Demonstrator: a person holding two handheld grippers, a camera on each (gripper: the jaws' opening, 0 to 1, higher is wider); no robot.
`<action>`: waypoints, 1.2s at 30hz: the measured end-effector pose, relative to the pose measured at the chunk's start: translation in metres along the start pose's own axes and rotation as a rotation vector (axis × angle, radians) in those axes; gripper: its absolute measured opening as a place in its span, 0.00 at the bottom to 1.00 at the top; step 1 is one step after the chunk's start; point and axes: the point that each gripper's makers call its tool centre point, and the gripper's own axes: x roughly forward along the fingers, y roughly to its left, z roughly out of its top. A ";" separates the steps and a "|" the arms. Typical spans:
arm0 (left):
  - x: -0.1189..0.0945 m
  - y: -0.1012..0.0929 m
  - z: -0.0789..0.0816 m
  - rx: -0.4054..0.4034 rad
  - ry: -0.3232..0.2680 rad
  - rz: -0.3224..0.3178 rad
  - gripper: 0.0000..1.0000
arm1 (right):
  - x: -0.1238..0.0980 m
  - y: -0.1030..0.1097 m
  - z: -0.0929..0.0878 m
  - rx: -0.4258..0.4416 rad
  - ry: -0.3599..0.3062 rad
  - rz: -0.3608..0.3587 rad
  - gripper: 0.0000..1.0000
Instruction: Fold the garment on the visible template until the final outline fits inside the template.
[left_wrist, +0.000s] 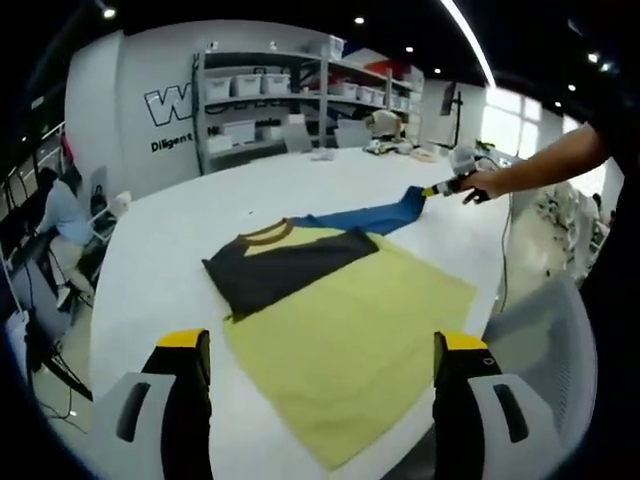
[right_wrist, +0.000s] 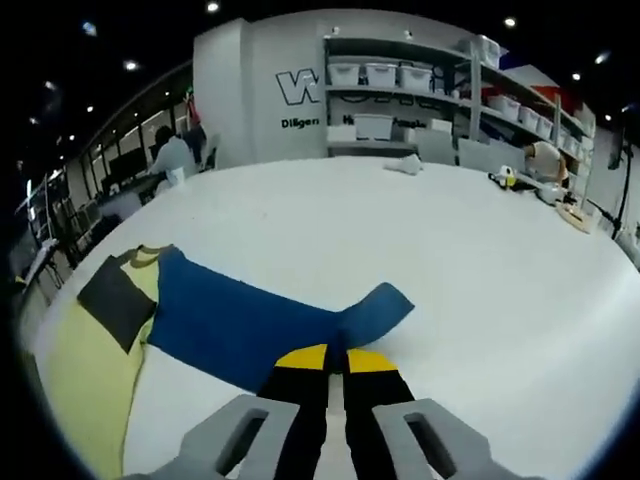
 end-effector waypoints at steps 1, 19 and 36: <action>0.000 0.002 -0.001 -0.002 -0.001 0.001 0.90 | 0.000 0.004 0.003 -0.007 -0.003 0.002 0.00; -0.009 0.042 -0.005 0.030 -0.029 0.002 0.99 | -0.029 0.055 0.077 0.036 -0.112 0.036 0.00; 0.001 0.034 -0.021 0.097 -0.018 -0.101 0.99 | -0.049 0.126 0.130 -0.056 -0.170 0.078 0.00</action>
